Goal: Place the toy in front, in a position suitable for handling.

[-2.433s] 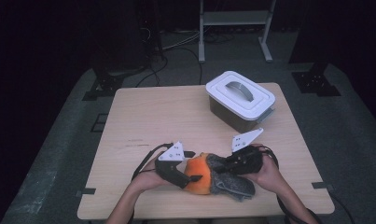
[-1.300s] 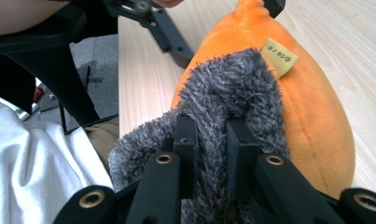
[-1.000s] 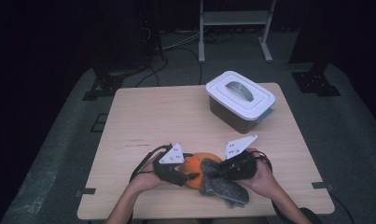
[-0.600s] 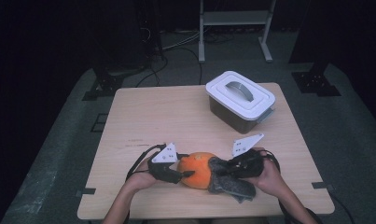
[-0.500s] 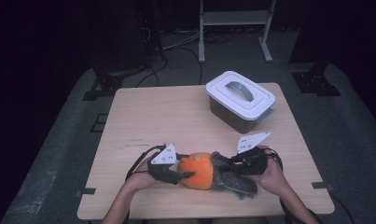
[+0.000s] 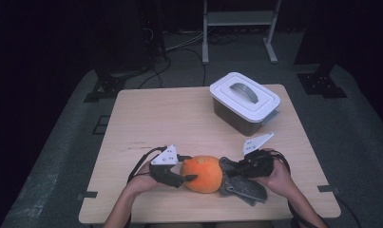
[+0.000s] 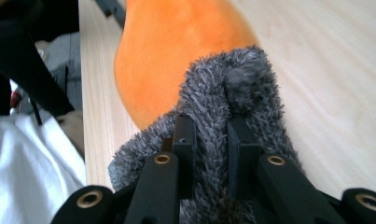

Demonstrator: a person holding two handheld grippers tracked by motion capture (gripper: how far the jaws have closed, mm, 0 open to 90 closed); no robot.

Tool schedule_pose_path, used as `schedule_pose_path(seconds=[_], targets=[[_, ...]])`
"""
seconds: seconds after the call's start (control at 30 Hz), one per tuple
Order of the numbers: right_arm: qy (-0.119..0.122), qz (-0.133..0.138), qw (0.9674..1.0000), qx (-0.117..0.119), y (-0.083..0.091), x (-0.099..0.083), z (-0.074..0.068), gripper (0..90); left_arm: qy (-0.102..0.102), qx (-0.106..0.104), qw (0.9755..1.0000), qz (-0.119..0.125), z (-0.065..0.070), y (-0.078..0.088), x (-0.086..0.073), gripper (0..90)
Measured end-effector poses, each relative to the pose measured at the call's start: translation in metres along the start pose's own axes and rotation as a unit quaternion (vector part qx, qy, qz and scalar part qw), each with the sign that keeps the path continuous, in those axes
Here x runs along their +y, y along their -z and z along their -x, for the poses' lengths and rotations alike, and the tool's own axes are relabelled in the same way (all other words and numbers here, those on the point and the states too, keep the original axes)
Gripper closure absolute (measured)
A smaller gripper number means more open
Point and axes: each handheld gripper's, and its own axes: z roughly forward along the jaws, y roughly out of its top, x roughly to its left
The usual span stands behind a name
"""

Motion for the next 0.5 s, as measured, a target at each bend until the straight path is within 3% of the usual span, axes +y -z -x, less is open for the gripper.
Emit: schedule_pose_path(seconds=[0.17,0.37,0.5], targets=[[0.001,0.051,0.9987,0.006,0.007,0.011,-0.002,75.3,-0.007,-0.003,1.0000,0.003,0.001,0.000,0.000,34.7],[-0.004,0.029,0.9994,0.020,-0.003,0.006,-0.001,74.9,-0.005,-0.004,1.0000,0.003,0.000,0.002,-0.002,34.6],[-0.009,0.011,0.9999,0.009,-0.003,0.000,0.002,74.6,-0.001,-0.008,1.0000,0.005,-0.002,0.003,-0.006,34.7]])
